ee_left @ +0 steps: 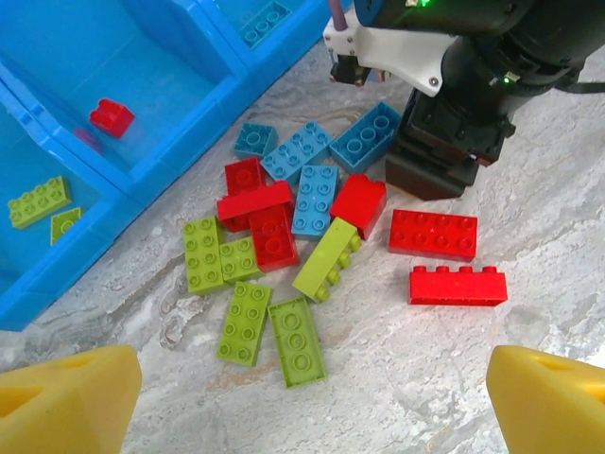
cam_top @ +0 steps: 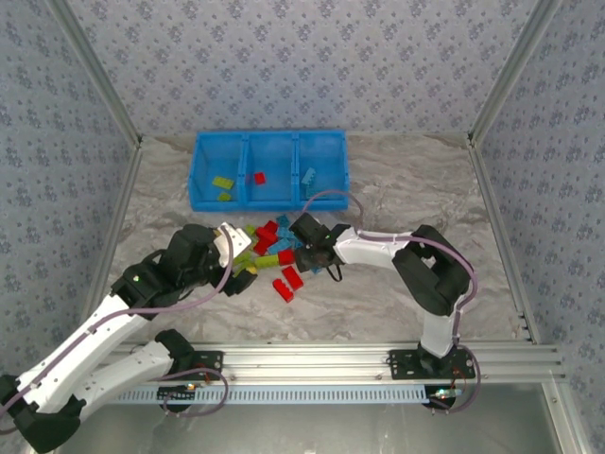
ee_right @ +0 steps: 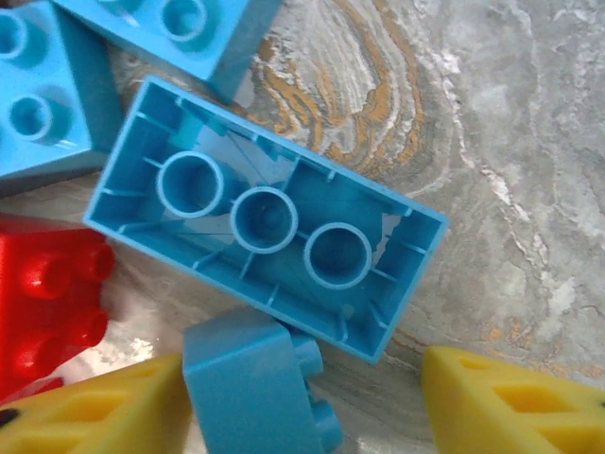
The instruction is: Sort the legos into containers by color
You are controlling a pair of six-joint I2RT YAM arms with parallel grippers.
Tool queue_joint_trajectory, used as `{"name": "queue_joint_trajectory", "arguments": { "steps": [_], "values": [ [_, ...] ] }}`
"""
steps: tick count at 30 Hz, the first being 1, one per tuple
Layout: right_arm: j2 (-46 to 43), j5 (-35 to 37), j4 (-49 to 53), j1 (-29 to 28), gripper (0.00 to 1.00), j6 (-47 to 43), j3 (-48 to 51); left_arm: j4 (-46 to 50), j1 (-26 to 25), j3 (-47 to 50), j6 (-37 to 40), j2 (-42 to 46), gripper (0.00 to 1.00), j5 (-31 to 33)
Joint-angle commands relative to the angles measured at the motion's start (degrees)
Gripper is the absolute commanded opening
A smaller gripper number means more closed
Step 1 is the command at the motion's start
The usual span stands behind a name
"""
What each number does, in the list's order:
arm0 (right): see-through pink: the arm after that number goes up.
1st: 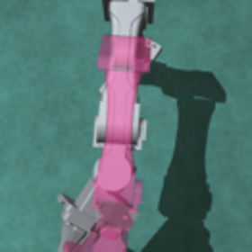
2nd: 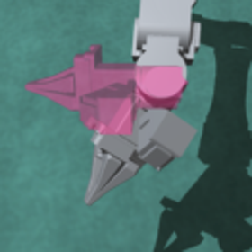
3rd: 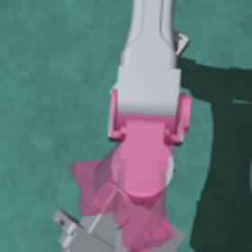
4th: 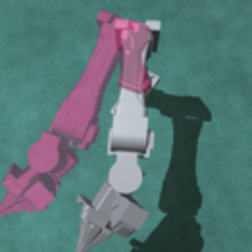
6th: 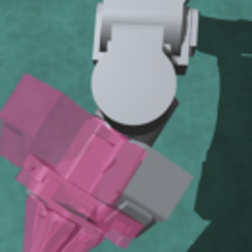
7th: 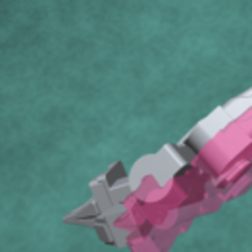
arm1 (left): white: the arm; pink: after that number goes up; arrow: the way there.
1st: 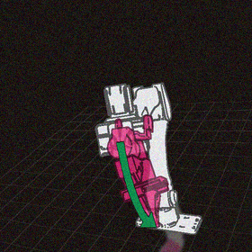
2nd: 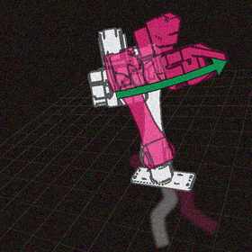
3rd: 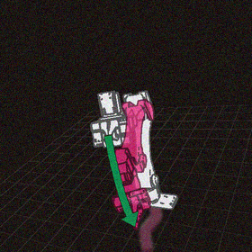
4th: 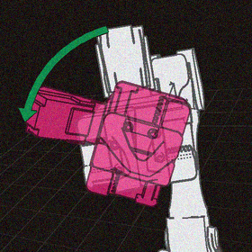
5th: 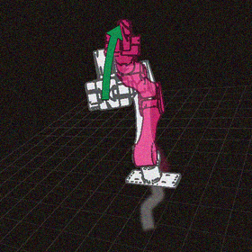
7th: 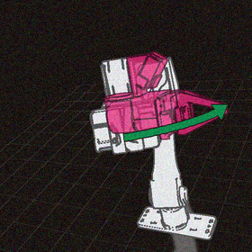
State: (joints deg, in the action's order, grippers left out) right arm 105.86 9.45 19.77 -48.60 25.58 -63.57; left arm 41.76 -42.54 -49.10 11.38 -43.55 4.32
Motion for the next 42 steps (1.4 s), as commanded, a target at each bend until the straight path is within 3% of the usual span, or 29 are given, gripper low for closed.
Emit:
{"name": "queue_joint_trajectory", "arguments": {
  "steps": [1,5,9,11,15,18,28,36,42],
  "values": [
    [-0.66,-0.36,0.68,0.17,0.59,1.06,0.33,-2.56,-0.31,0.75,1.60,0.64,0.95,-0.19],
    [-3.97,0.06,1.83,0.72,0.48,1.92,1.69,-4.64,-0.39,1.55,1.55,0.63,0.95,-0.28],
    [-10.29,-0.08,1.74,1.64,0.21,2.40,3.77,-5.28,-0.35,1.74,1.06,0.98,0.96,-1.10],
    [-13.96,0.66,2.22,1.87,0.16,1.84,3.86,-5.87,-0.30,1.74,0.09,1.51,0.96,-1.41],
    [-20.55,4.17,2.26,3.42,0.16,-1.59,1.77,-7.98,-0.36,1.70,-4.89,2.70,0.96,-2.28],
    [-20.16,5.90,0.86,7.11,0.16,-5.16,-2.52,-10.69,-0.35,1.91,-9.90,2.58,0.97,-2.64],
    [-0.19,6.55,-6.47,15.10,0.18,-12.13,-21.72,-5.82,2.49,-2.48,-28.04,-4.88,0.98,1.31],
    [9.16,4.25,-7.76,16.55,0.47,-12.64,-28.55,-5.23,6.08,-0.40,-35.46,-6.11,0.98,-3.33],
    [4.50,2.88,-6.00,16.62,0.49,-13.02,-26.82,-6.38,6.24,1.55,-37.59,-6.35,0.98,-4.98]
  ]
}}
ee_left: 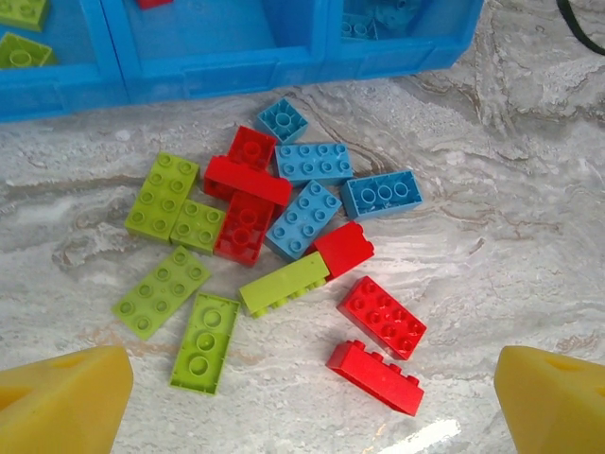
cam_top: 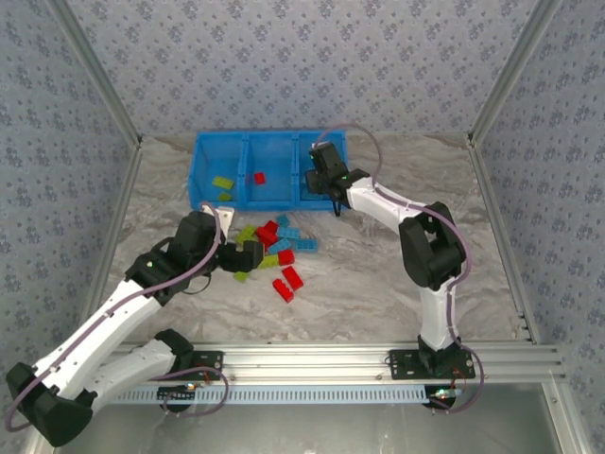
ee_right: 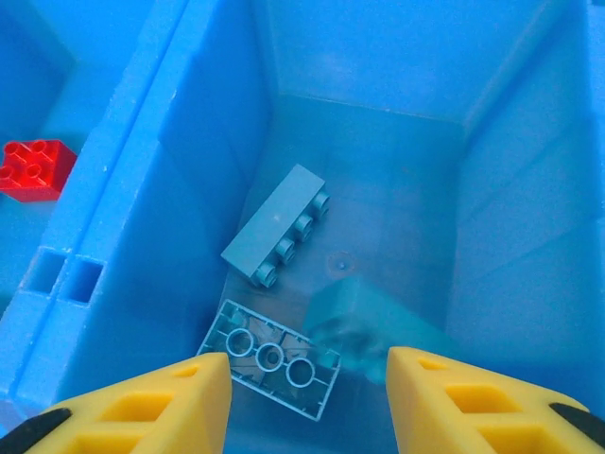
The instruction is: Sort the legos into containers by color
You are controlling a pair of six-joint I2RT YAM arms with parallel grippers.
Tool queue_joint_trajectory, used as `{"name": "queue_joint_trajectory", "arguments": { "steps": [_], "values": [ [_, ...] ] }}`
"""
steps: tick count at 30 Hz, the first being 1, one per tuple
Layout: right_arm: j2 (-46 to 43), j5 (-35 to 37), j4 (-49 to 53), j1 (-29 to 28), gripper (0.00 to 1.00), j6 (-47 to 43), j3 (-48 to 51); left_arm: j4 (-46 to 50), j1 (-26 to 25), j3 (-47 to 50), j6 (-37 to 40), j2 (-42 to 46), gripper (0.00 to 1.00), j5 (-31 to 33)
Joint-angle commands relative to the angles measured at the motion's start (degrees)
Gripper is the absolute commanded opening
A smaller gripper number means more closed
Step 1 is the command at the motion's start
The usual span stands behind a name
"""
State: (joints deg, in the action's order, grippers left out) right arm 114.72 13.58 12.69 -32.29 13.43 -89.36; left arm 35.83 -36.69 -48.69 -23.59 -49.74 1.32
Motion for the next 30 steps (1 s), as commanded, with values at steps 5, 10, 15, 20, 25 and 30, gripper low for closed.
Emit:
{"name": "queue_joint_trajectory", "arguments": {
  "steps": [5,10,15,20,25,30],
  "values": [
    [-15.17,-2.86,6.01,-1.14,0.51,-0.72,4.58,-4.09,-0.14,2.97,-9.99,-2.55,0.99,-5.41],
    [-29.63,-7.41,14.99,-3.16,0.64,1.33,13.71,-5.90,-9.77,4.10,-24.34,-8.21,0.95,0.89],
    [-40.34,-10.76,26.51,-7.95,0.80,3.02,20.19,-10.10,-16.07,5.61,-44.59,-17.77,0.89,1.87],
    [-43.51,-10.15,34.07,-12.91,0.90,4.55,23.35,-15.92,-19.70,6.13,-54.28,-26.94,0.88,1.36],
    [-45.00,-6.78,35.67,-13.91,0.92,5.42,24.55,-15.89,-20.05,6.02,-56.40,-31.56,0.82,3.67],
    [-45.63,-6.04,34.62,-13.34,0.92,5.38,24.76,-13.89,-19.26,6.35,-55.18,-34.13,0.65,3.60]
  ]
}}
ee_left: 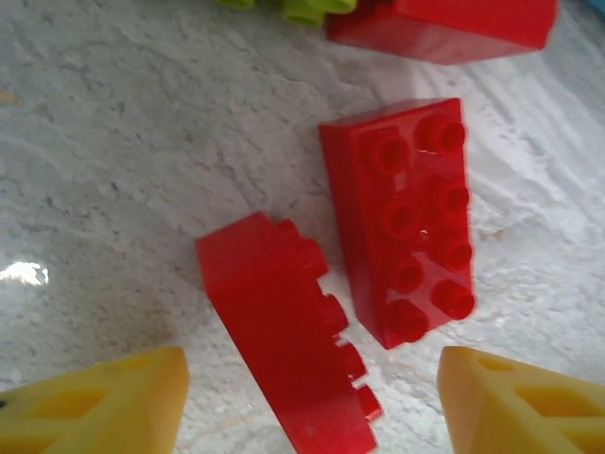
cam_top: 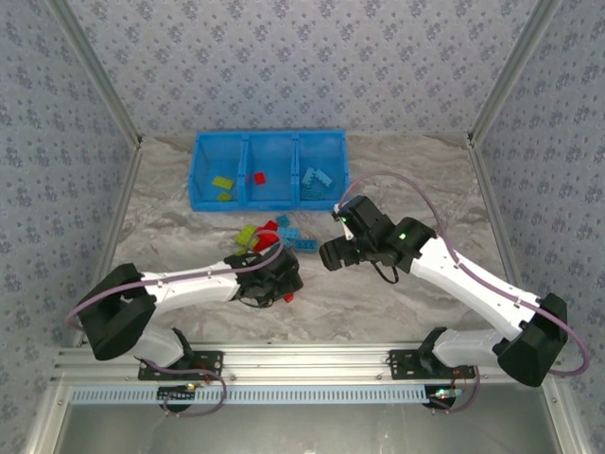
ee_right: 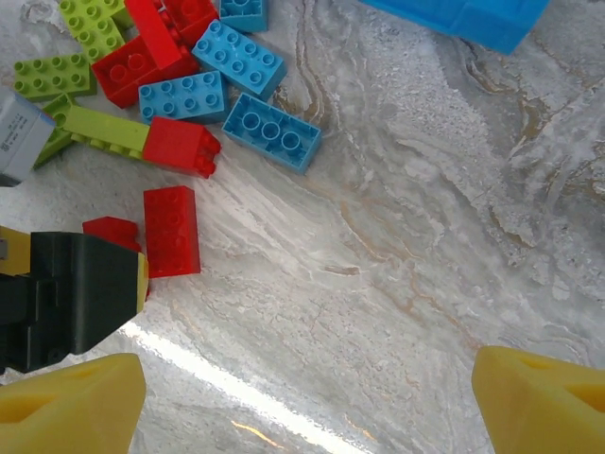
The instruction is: Sort the legos into containers by color
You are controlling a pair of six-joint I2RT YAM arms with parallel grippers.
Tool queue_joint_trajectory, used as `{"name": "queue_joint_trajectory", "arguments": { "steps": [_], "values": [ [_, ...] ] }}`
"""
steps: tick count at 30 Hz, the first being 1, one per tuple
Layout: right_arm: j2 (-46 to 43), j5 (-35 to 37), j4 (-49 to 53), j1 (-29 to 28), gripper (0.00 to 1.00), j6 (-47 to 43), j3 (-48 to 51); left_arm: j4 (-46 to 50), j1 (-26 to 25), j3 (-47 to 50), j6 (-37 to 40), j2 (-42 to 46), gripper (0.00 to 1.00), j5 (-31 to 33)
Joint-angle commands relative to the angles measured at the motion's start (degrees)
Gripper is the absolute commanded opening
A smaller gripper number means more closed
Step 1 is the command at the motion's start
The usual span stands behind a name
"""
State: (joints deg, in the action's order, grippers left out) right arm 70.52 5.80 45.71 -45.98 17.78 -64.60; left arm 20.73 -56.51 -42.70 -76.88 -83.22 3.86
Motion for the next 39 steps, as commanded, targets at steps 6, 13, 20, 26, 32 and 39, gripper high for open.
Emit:
{"name": "queue_joint_trajectory", "arguments": {
  "steps": [6,13,20,26,32,39],
  "values": [
    [-1.75,1.94,1.33,0.59,0.92,1.48,0.25,1.85,1.73,3.45,-1.19,0.24,0.47,0.54],
    [-3.10,-0.35,1.15,0.60,0.92,1.84,0.70,3.68,2.97,5.23,1.12,5.53,0.16,0.49],
    [-4.93,-9.87,-6.34,0.37,0.93,2.19,2.60,6.26,12.97,-4.36,18.34,13.73,0.08,3.29],
    [-5.09,-7.14,-9.33,0.21,0.93,4.12,3.24,3.92,24.61,-20.30,30.63,4.30,0.08,4.40],
    [-5.22,-5.41,-9.01,-0.02,0.93,5.13,4.29,0.05,29.21,-35.37,38.03,-11.40,0.10,6.25],
    [-5.30,-3.32,-7.70,-0.13,0.93,5.99,5.35,3.29,32.14,-52.20,39.21,-28.56,0.16,4.74]
  ]
}}
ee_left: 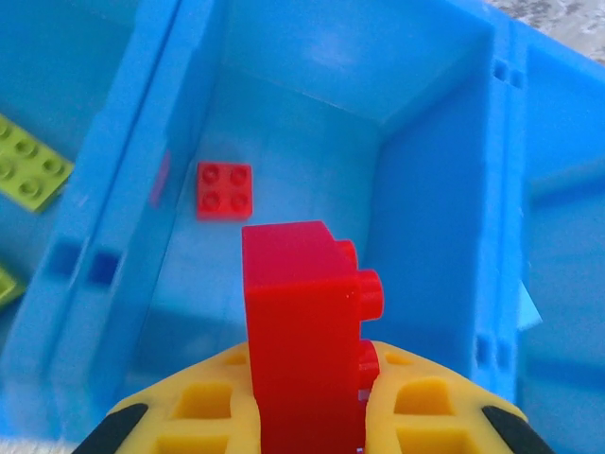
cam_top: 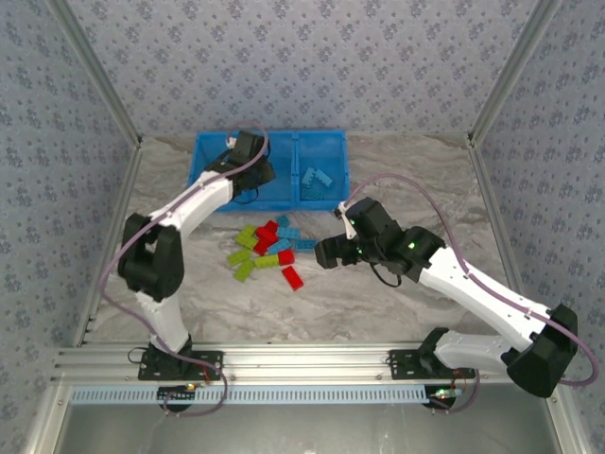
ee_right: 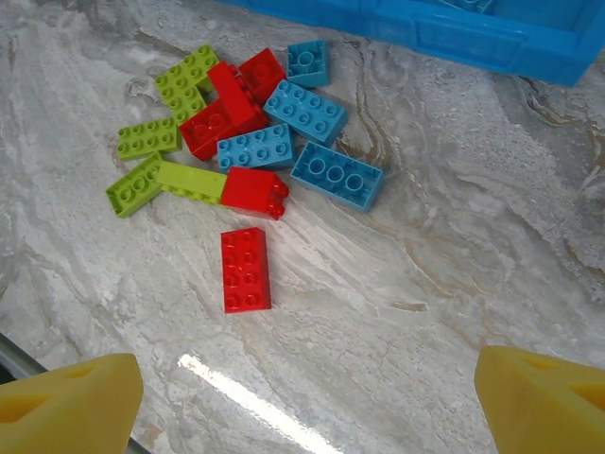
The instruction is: Sort the legos into containers by color
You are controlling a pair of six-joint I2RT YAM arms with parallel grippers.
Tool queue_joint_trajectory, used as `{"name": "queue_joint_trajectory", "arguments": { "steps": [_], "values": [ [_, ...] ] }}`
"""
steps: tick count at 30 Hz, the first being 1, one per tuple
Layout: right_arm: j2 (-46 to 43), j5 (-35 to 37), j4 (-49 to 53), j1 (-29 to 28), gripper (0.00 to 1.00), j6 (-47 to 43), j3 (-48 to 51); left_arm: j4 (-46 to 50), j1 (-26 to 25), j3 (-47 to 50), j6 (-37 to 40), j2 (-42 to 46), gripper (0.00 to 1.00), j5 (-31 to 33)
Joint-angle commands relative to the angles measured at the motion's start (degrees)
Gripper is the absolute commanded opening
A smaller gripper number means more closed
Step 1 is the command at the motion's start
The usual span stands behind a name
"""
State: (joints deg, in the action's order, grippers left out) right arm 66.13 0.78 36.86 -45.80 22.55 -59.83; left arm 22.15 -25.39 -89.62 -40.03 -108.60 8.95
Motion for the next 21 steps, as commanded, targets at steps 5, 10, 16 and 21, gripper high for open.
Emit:
{"name": "queue_joint_trajectory", "arguments": {
  "steps": [5,10,16,21],
  "values": [
    [-1.60,2.14,1.63,-0.42,0.93,1.61,0.94,4.32,1.52,-12.46,2.80,-9.73,0.33,-1.72],
    [-2.67,2.76,1.54,-0.48,0.94,1.81,1.56,3.86,1.28,-11.32,1.15,-6.33,0.45,-3.70],
    [-2.52,2.86,0.54,-0.42,0.94,1.80,1.82,5.49,-1.41,-2.52,1.06,6.51,0.45,-4.37],
    [-1.81,2.97,-0.23,-0.38,0.94,1.46,2.08,7.28,-4.70,14.88,-0.54,23.60,0.45,-1.15]
  ]
}}
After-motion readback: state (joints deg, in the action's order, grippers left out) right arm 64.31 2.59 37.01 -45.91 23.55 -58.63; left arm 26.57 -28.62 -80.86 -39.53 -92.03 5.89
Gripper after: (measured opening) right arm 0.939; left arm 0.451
